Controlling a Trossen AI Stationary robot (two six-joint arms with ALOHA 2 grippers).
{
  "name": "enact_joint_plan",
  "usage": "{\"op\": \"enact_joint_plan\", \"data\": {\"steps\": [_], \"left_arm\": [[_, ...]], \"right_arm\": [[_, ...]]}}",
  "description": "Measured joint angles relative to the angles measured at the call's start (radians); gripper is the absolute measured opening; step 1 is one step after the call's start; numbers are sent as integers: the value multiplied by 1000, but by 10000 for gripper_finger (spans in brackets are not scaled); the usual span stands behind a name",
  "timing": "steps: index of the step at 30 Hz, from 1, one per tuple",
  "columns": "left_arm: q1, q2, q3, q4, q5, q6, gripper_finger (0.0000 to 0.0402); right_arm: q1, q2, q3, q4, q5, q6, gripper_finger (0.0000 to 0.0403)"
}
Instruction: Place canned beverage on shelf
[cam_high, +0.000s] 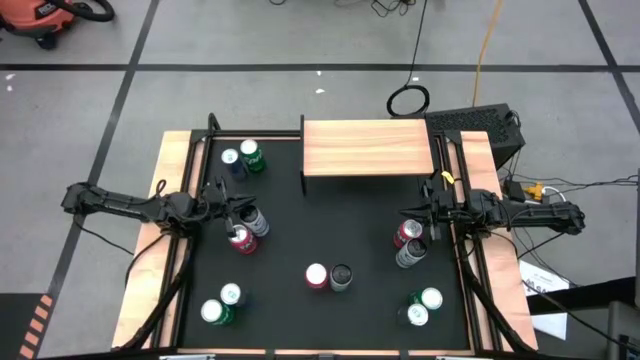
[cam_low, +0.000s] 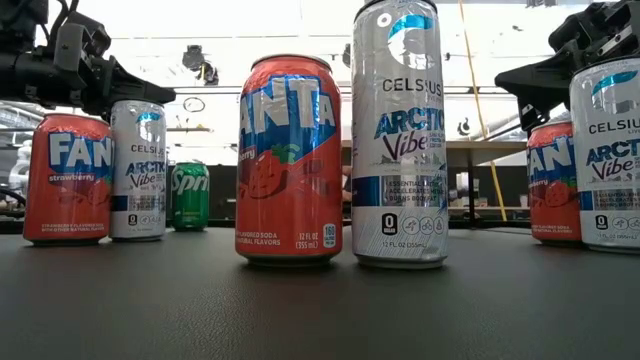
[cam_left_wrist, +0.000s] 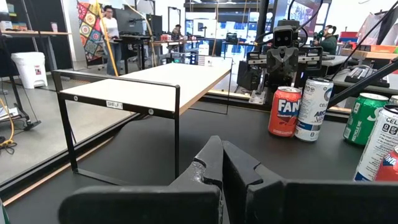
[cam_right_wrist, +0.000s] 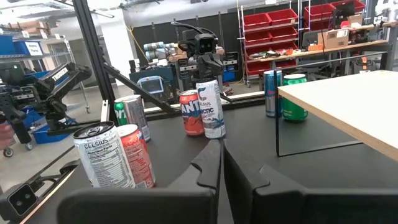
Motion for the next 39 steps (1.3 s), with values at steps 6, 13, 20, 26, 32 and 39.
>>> {"op": "enact_joint_plan", "data": {"steps": [6, 13, 20, 26, 32, 39], "left_arm": [[0, 0, 0, 0, 0, 0, 2], [0, 0, 0, 5, -9, 1, 2], [0, 0, 0, 5, -11, 1, 2], [0, 0, 0, 8, -14, 0, 2], [1, 0, 2, 65, -91, 25, 2], [41, 12, 61, 54, -103, 26, 3]], "right_arm": [[0, 0, 0, 0, 0, 0, 8], [0, 0, 0, 1, 0, 1, 8], [0, 0, 0, 47, 8, -5, 8], [0, 0, 0, 53, 132, -15, 14], [0, 2, 28, 11, 231, -20, 57], [0, 3, 37, -17, 265, 15, 131]]}}
